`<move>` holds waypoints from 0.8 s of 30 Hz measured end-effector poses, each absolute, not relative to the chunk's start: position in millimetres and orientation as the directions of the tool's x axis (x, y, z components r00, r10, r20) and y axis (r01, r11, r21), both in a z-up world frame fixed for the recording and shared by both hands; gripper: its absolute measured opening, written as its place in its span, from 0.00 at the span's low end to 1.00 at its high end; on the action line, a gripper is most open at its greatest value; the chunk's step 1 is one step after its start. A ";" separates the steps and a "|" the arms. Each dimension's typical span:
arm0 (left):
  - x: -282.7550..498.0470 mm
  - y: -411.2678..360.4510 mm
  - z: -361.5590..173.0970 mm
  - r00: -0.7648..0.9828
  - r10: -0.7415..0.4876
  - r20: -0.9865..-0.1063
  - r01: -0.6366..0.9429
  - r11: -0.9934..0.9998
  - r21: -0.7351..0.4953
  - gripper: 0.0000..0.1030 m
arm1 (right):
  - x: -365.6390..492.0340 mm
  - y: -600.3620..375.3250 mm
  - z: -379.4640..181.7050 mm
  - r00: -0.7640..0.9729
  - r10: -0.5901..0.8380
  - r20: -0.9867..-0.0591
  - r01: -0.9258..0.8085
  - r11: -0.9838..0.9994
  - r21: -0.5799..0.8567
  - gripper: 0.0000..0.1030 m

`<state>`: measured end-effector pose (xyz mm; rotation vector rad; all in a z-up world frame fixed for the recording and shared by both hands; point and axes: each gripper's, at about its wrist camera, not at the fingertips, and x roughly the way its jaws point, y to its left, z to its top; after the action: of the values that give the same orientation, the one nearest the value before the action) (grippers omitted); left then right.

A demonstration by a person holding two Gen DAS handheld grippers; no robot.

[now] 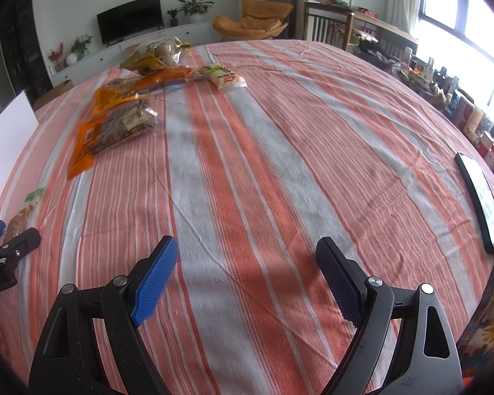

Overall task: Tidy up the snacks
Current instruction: 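Lift the sausage bag with the left tool while the right tool approaches the orange-labelled bag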

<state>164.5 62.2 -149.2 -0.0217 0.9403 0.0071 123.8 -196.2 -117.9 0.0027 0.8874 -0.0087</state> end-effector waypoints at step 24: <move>164.4 62.7 -149.2 0.591 -0.004 -0.807 -0.015 1.000 -0.016 1.00 | 301.5 -92.6 -107.0 0.479 0.213 -0.852 -0.183 0.973 0.140 0.79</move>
<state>164.4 62.7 -149.2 -0.0221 0.9388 0.0065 301.5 -92.6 -107.0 0.0314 1.0437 0.2420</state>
